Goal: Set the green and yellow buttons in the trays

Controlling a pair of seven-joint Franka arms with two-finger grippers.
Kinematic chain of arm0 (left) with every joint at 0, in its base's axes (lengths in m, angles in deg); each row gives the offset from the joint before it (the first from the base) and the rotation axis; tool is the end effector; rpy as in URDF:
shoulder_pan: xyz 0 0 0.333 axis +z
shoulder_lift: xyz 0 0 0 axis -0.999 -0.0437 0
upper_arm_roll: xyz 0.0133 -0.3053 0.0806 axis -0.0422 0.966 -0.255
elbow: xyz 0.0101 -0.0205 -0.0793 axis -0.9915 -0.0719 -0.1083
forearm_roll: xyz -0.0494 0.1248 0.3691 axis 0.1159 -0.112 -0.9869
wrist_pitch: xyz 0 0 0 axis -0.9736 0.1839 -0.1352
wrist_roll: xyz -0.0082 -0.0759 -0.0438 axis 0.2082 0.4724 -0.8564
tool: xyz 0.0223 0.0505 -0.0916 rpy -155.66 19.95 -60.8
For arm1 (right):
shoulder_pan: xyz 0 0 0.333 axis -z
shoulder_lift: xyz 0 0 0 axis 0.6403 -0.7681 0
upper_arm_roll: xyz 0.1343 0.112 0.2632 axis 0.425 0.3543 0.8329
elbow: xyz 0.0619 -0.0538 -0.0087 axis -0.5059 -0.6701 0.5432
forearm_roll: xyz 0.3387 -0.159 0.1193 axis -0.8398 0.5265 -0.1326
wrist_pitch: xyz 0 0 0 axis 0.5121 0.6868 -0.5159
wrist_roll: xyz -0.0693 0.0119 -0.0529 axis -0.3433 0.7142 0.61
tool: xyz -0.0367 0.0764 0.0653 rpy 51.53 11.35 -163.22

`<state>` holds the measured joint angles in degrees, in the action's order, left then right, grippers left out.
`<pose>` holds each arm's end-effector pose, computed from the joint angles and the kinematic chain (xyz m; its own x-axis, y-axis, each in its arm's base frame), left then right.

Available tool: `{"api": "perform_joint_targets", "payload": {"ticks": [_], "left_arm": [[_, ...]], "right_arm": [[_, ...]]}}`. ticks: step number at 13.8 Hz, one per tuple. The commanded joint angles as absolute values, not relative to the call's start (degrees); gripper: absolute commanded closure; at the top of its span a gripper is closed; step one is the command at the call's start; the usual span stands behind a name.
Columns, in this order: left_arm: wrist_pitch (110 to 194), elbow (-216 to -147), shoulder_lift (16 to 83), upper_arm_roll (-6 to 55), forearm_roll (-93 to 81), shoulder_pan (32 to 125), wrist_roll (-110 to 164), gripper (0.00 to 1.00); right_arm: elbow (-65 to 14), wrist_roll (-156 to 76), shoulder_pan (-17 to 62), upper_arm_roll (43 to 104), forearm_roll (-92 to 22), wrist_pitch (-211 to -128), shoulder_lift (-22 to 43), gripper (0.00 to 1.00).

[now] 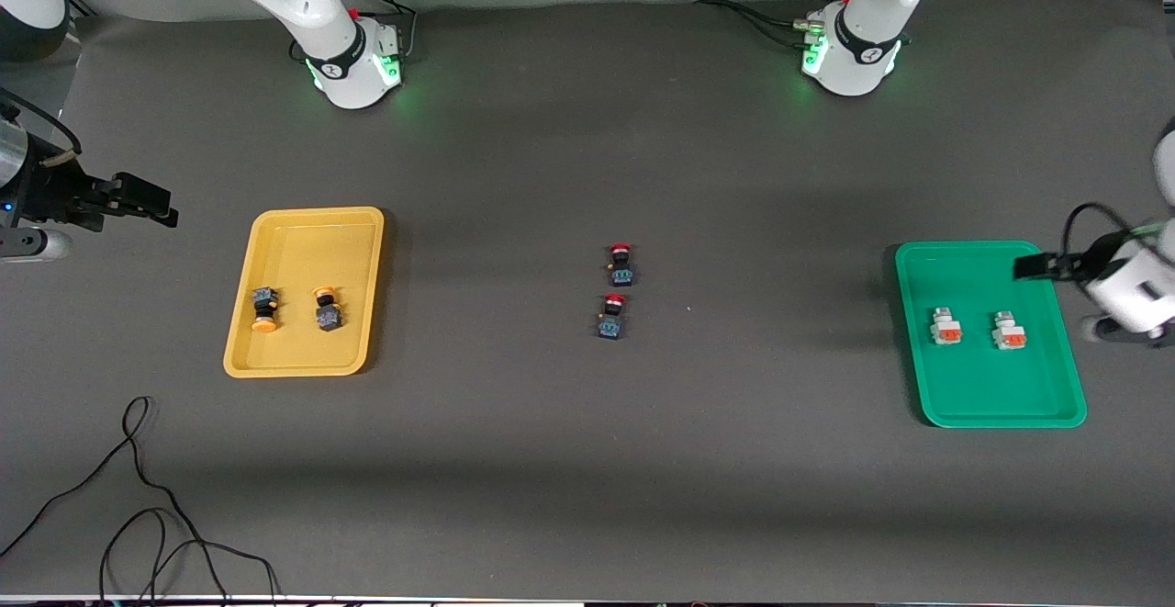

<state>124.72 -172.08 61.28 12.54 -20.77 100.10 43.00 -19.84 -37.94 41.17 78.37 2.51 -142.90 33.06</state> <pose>0.6013 0.0854 0.4825 0.9641 -0.0590 -0.2588 -0.0698 -0.9970 -0.0327 0.5513 -0.0204 0.5883 0.9953 0.0165 -0.0959 0.0172 -0.9998 0.0063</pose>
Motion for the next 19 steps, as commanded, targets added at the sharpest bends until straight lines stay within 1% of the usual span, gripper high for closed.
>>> {"api": "perform_joint_targets", "payload": {"ticks": [1, 3, 6, 9, 13, 15, 16, 17, 19], "left_arm": [[112.65, -160.38, 59.85, 12.67, -20.53, 99.63, 43.48, 0.01], [107.71, -155.36, 59.76, 12.85, -20.53, 99.36, 43.04, 0.0], [103.4, -152.0, 59.85, 15.39, -20.53, 98.4, 42.33, 0.0], [102.94, -152.08, 59.85, 15.74, -20.35, 96.99, 41.45, 0.0], [101.54, -152.35, 59.85, 17.41, -20.35, 96.99, 41.45, 0.01], [101.45, -153.05, 60.11, 19.52, -20.44, 97.16, 41.45, 0.01], [101.36, -153.05, 60.37, 19.27, -20.53, 95.95, 41.37, 0.01], [101.62, -153.75, 61.07, 17.44, -20.96, 92.71, 41.19, 0.01], [103.02, -154.8, 62.04, 6.92, -20.44, 83.33, 41.54, 0.02]], "right_arm": [[-18.51, -36.75, 41.92, 79.18, 3.1, -141.5, 32.81, 0.0], [-18.51, -36.75, 41.92, 79.18, 3.1, -141.5, 32.81, 0.0], [-18.51, -36.75, 41.92, 79.18, 3.1, -141.5, 32.81, 0.0], [-18.51, -36.84, 41.92, 79.18, 3.1, -141.5, 32.81, 0.0], [-18.51, -36.84, 41.92, 79.18, 3.1, -141.5, 32.81, 0.0], [-18.51, -36.84, 42.01, 79.18, 3.1, -141.5, 32.72, 0.0], [-18.51, -36.84, 42.01, 79.18, 3.1, -141.5, 32.72, 0.0], [-18.51, -36.84, 42.01, 79.09, 3.1, -141.5, 32.72, 0.0], [-18.51, -36.84, 42.01, 79.18, 3.1, -141.5, 32.72, 0.0]]}}
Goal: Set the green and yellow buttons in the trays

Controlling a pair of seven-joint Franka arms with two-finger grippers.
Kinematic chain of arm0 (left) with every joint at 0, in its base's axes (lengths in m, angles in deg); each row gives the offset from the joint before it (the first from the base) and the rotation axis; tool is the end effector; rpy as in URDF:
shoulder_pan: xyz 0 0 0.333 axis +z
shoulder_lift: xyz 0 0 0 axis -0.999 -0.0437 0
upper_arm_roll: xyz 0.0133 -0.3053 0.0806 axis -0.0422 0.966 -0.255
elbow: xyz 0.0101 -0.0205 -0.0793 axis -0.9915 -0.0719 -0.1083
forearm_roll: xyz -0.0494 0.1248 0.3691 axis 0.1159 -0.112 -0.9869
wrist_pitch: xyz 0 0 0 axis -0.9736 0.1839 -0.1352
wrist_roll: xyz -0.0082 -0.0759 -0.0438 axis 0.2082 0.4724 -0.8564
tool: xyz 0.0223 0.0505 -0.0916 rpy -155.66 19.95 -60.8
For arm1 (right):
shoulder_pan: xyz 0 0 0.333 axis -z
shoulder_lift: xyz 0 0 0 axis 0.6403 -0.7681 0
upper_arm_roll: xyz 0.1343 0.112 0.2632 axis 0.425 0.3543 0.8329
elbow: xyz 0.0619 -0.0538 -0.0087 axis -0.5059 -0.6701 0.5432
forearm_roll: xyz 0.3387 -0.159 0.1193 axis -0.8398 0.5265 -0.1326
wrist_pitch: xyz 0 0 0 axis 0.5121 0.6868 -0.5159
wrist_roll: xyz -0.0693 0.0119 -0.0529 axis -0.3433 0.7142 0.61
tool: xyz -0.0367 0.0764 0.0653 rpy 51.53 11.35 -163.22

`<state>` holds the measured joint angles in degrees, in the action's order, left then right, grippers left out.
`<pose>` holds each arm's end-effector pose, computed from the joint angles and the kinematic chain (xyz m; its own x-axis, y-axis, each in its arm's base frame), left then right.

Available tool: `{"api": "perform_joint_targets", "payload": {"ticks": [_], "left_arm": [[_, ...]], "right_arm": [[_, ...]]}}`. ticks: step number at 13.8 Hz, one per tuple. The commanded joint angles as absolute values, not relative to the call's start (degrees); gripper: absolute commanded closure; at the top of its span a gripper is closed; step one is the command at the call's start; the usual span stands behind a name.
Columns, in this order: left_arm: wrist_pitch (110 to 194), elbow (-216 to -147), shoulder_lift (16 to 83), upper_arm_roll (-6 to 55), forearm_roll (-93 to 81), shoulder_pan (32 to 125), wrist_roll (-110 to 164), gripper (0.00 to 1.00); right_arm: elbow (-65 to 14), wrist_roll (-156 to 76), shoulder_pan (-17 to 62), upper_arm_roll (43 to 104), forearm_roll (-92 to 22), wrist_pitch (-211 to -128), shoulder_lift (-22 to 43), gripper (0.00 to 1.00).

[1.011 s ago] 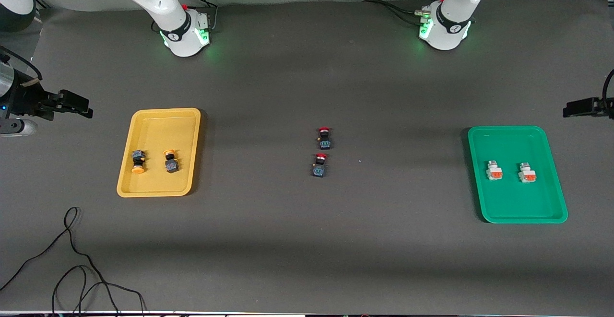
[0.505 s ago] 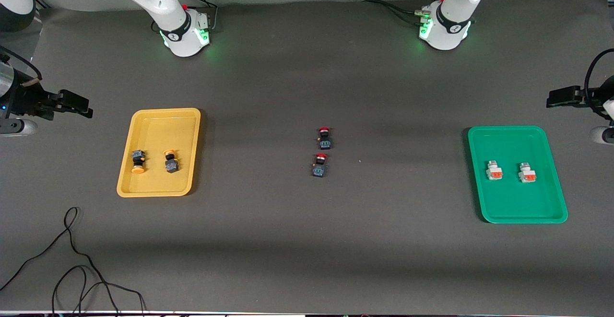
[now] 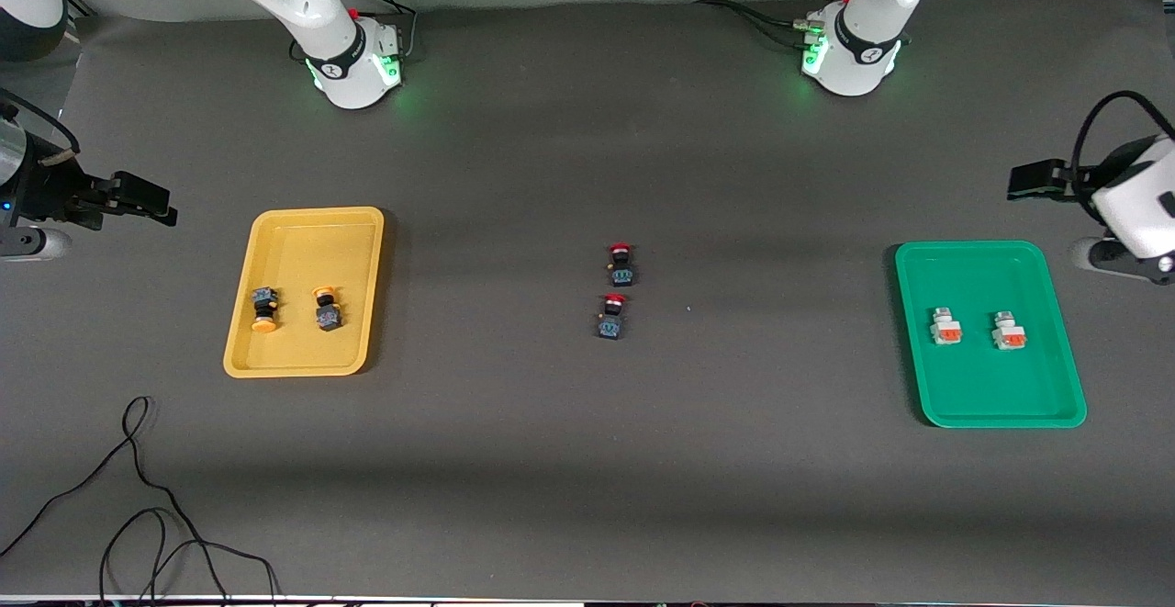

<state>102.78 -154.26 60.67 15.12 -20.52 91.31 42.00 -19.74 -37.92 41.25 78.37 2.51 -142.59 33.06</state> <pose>0.5851 -0.0240 0.5938 0.9223 -0.1976 -0.3323 -0.2136 -0.9768 -0.0122 0.5507 -0.0211 0.5887 0.9949 0.0147 -0.0996 0.0154 -0.9999 0.0062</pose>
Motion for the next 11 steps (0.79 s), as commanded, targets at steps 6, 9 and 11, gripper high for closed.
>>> {"api": "perform_joint_targets", "payload": {"ticks": [6, 9, 11], "left_arm": [[124.27, -175.96, 74.95, 3.35, -18.95, 78.26, 41.37, 0.01], [127.2, -176.79, 75.41, 4.5, -18.86, 79.23, 41.02, 0.01], [126.94, -175.12, 73.83, 4.58, -18.77, 79.15, 41.01, 0.01]], "right_arm": [[-18.6, -36.84, 42.01, 79.09, 3.1, -141.5, 32.63, 0.0], [-18.51, -36.84, 42.01, 79.09, 3.1, -141.5, 32.63, 0.0], [-18.51, -36.84, 42.1, 79.09, 3.1, -141.5, 32.54, 0.0]]}}
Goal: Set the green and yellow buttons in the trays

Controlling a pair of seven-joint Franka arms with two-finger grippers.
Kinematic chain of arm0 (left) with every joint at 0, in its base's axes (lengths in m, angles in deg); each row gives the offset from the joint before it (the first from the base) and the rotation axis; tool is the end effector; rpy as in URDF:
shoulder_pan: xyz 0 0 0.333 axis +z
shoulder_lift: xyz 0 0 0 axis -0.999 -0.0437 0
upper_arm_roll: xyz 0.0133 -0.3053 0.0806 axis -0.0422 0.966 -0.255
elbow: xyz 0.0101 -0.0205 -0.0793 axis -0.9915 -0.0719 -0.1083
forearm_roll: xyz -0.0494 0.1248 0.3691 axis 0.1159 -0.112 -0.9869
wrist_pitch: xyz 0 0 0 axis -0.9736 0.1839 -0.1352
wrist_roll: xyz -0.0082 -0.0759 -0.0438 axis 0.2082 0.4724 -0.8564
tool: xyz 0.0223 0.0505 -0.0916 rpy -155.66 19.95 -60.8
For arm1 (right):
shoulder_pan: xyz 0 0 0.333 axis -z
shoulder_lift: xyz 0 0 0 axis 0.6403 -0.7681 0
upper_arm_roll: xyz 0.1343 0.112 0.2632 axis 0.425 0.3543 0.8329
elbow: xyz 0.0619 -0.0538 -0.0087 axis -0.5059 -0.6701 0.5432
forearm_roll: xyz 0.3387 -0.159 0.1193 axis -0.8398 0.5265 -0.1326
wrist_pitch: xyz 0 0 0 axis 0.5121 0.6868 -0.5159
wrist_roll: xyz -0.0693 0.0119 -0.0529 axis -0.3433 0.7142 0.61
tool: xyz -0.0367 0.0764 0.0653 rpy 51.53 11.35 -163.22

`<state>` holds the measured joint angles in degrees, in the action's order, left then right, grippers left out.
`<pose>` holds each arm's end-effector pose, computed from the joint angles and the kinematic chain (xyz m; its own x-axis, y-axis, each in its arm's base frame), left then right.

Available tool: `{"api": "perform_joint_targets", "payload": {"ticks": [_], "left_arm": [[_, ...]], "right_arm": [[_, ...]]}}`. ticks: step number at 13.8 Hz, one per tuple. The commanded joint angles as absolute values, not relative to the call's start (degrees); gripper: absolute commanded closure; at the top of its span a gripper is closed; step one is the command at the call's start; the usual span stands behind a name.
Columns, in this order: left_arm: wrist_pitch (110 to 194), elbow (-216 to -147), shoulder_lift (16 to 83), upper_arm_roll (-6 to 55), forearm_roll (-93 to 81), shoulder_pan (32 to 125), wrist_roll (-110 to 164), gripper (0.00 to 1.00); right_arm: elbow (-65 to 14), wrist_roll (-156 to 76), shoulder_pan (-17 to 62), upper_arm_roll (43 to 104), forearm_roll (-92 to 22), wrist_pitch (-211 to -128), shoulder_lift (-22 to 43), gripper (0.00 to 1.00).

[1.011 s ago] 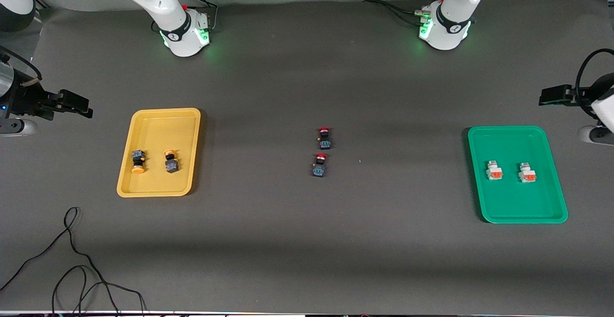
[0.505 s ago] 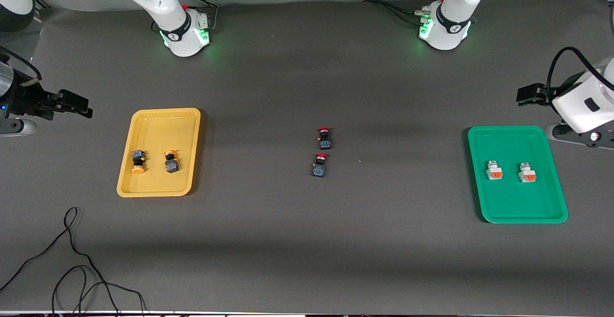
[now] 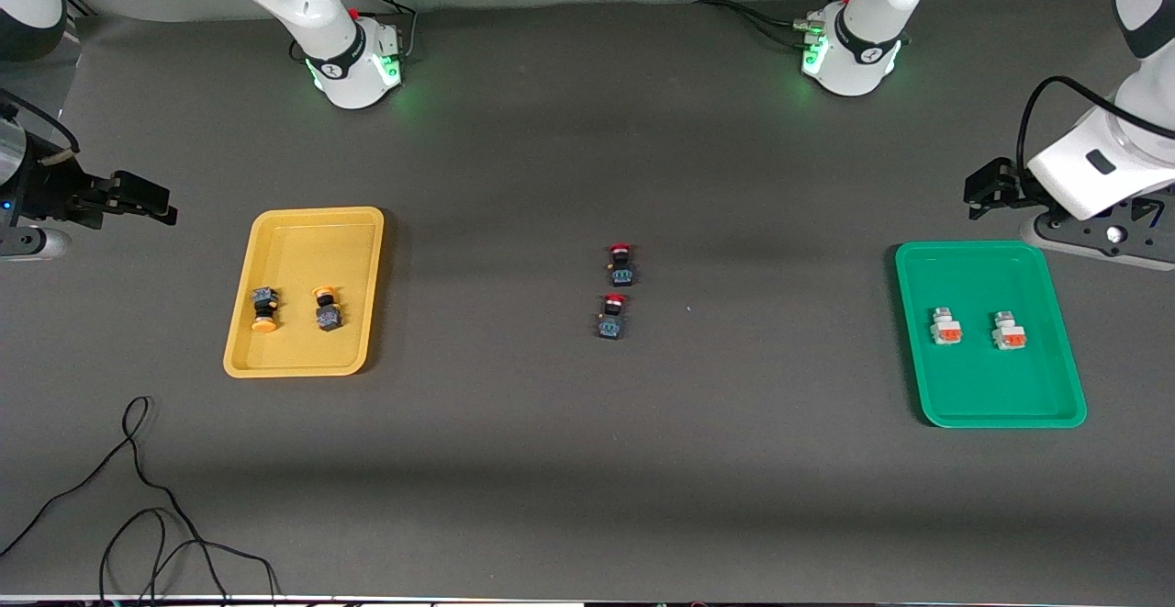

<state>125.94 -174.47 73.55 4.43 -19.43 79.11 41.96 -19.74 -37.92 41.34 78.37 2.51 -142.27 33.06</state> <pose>0.5596 -0.0544 0.5897 0.9637 -0.2571 -0.0715 -0.2620 -0.9624 -0.0715 0.5500 -0.0220 0.5883 0.9944 0.0131 -0.1051 0.0138 -0.9999 0.0059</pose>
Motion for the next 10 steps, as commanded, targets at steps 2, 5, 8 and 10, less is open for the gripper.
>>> {"api": "perform_joint_targets", "payload": {"ticks": [2, 5, 8, 10], "left_arm": [[125.98, -173.89, 72.42, 4.41, -18.77, 79.23, 41.45, 0.01], [125.97, -174.14, 72.42, 4.41, -18.33, 79.15, 41.54, 0.01], [126.93, -174.41, 72.24, 4.5, -16.24, 79.23, 41.89, 0.01], [126.5, -174.67, 71.98, 4.15, -12.89, 79.32, 42.16, 0.01]], "right_arm": [[-18.6, -36.84, 42.1, 79.09, 3.1, -141.5, 32.54, 0.0], [-18.51, -36.84, 42.1, 79.09, 3.1, -141.5, 32.54, 0.0], [-18.51, -36.84, 42.1, 79.09, 3.1, -141.5, 32.54, 0.0], [-18.51, -36.75, 42.1, 79.09, 3.1, -141.5, 32.54, 0.0]]}}
